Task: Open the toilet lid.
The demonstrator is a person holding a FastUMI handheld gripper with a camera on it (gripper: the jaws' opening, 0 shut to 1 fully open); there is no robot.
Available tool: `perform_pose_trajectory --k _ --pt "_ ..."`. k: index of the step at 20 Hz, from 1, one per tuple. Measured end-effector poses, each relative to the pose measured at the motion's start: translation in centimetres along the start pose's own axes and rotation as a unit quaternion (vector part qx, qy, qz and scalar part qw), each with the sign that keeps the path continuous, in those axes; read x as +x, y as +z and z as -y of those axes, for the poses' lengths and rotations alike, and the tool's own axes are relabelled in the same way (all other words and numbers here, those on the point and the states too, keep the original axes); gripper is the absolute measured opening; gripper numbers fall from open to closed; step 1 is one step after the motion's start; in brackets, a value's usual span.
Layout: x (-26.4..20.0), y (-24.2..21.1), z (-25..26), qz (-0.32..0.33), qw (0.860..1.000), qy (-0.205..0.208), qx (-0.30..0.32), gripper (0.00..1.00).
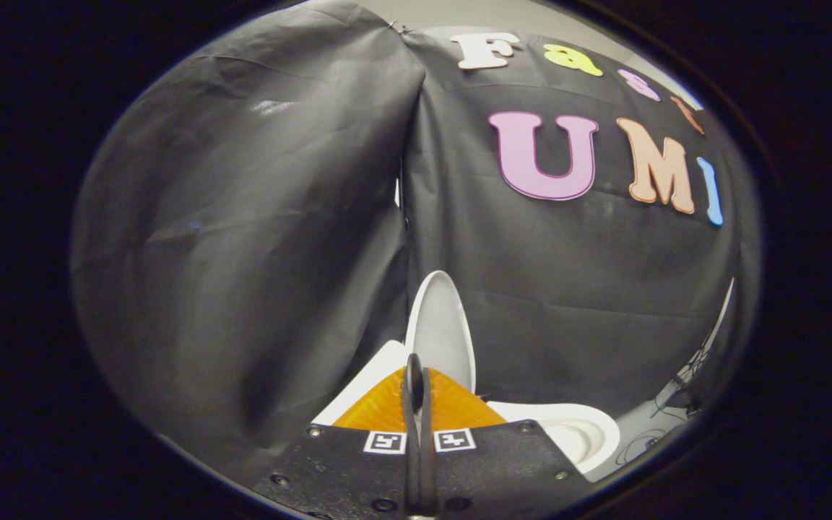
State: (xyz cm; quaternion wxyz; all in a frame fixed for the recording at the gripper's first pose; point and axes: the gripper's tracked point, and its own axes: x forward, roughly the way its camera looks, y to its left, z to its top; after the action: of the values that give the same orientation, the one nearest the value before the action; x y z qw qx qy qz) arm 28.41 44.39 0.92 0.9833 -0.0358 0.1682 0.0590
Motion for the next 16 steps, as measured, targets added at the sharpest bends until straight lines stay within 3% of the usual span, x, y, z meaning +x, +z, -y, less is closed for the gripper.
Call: perform_pose_trajectory --k 11,14,16 --pt "-0.17 -0.03 -0.04 0.0 1.0 0.006 0.002 0.0" --pt "-0.22 -0.11 0.09 -0.004 1.0 0.029 0.007 0.05" --pt "-0.35 0.06 0.21 -0.008 0.999 0.045 0.013 0.13"
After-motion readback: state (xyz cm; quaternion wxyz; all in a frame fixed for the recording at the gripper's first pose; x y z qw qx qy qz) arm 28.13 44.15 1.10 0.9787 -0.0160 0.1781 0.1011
